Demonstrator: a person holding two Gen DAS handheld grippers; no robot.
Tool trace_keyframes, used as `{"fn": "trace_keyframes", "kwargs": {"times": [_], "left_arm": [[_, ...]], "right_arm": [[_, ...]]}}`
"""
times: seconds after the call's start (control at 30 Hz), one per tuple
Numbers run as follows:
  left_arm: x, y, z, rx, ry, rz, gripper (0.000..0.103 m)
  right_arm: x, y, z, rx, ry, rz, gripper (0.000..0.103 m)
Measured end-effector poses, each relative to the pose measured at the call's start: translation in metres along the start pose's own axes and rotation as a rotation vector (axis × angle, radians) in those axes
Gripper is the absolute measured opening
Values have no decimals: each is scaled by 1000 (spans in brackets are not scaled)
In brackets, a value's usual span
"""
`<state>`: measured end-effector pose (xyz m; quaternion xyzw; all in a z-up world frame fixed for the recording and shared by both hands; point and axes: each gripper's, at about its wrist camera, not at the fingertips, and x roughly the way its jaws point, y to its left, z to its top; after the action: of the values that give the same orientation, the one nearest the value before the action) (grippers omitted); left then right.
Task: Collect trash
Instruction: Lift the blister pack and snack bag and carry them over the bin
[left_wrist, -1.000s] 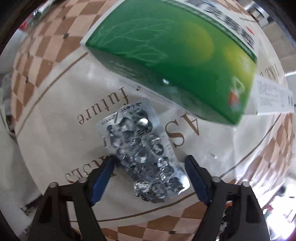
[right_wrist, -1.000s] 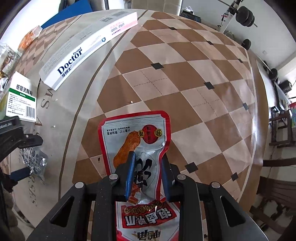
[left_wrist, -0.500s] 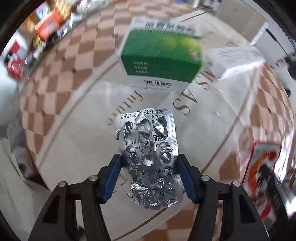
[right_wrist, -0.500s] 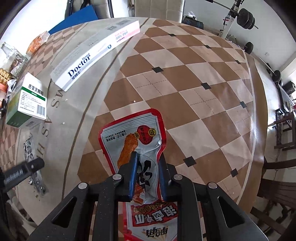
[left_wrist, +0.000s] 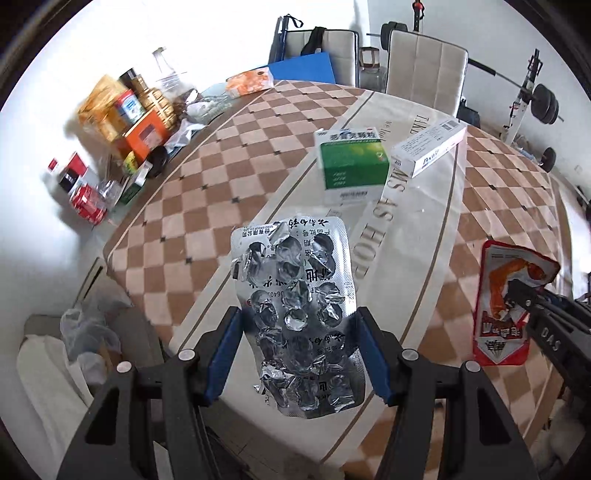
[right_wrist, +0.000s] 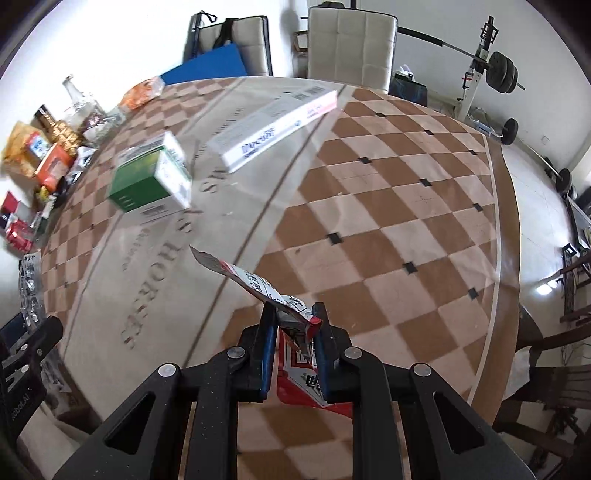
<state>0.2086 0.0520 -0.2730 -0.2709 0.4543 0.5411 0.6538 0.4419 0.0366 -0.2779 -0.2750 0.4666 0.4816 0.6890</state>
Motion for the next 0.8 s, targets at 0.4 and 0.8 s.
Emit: {"fn": "trace_keyframes", "kwargs": {"times": [0.4, 0.8], "left_arm": [[-21, 112, -128, -94, 47, -116, 58], [92, 152, -247, -162, 303, -193, 59]], "right_arm": [[-69, 86, -136, 64, -13, 89, 20], [-4, 151, -323, 25, 204, 173, 20]]}}
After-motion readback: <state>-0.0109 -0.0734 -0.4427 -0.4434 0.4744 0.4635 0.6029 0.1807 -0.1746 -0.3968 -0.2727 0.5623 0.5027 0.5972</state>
